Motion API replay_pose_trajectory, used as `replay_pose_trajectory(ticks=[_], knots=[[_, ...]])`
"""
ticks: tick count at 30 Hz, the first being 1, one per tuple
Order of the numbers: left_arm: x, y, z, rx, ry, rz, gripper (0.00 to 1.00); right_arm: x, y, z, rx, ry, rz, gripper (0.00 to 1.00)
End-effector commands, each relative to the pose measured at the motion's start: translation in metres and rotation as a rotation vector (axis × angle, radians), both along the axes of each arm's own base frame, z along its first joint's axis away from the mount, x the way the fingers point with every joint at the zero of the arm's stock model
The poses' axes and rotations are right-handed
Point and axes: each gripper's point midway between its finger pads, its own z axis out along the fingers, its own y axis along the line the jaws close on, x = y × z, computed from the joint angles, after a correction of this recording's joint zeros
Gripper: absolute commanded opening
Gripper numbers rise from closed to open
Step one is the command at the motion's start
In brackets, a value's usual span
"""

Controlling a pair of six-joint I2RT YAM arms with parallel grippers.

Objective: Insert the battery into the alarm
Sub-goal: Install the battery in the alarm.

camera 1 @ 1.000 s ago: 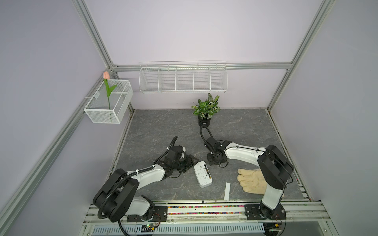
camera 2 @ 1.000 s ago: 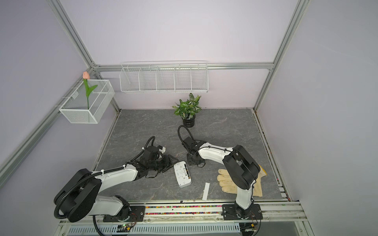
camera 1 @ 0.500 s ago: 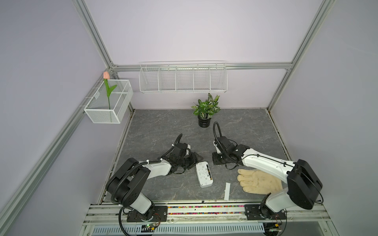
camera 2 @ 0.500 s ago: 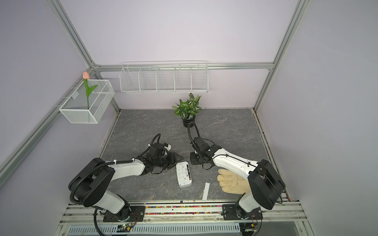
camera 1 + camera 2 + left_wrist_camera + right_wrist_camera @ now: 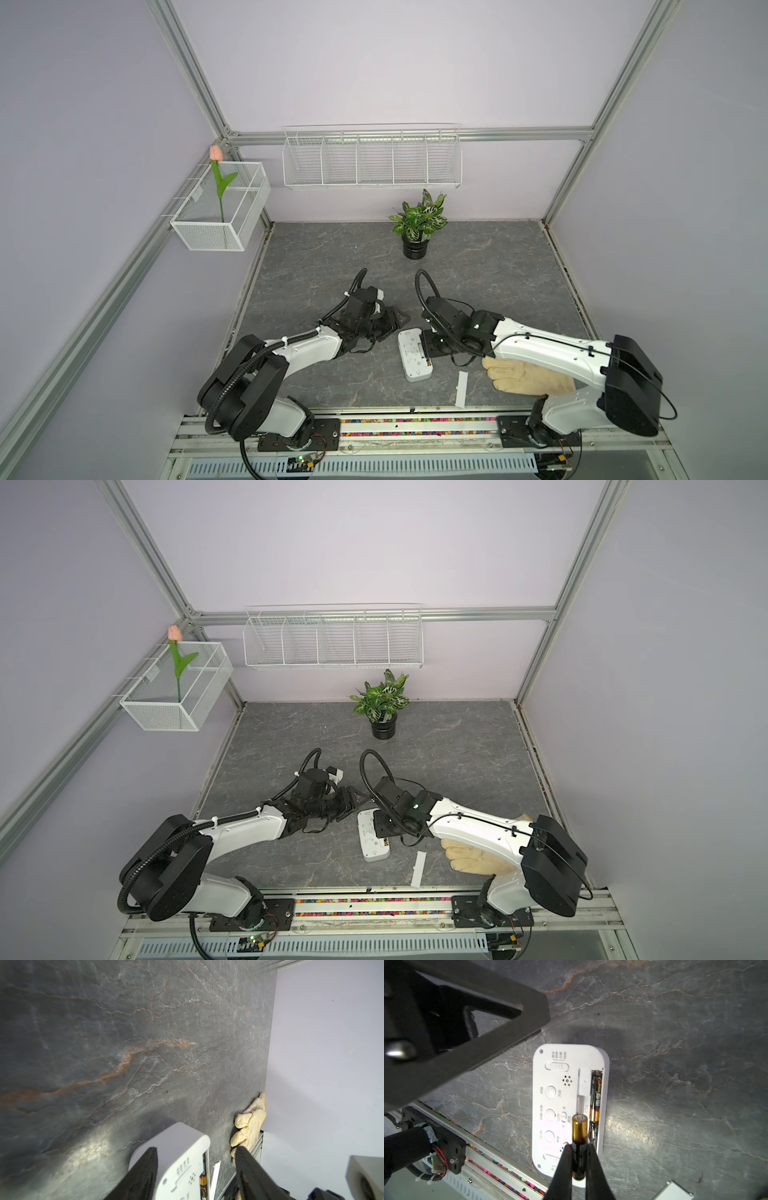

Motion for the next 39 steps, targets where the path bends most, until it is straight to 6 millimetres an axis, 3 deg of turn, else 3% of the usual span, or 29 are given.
replay_pose_trajectory(ticks=[1, 9, 39], knots=[[-0.008, 0.011, -0.01, 0.049, 0.005, 0.015, 0.62, -0.002, 0.001, -0.007, -0.054, 0.011, -0.021, 0.12], [-0.013, 0.016, -0.012, 0.053, 0.004, 0.019, 0.62, -0.004, 0.008, -0.019, -0.128, 0.024, 0.002, 0.13], [-0.015, 0.017, -0.014, 0.045, 0.006, 0.018, 0.62, 0.007, 0.009, -0.028, -0.211, -0.007, 0.0, 0.21]])
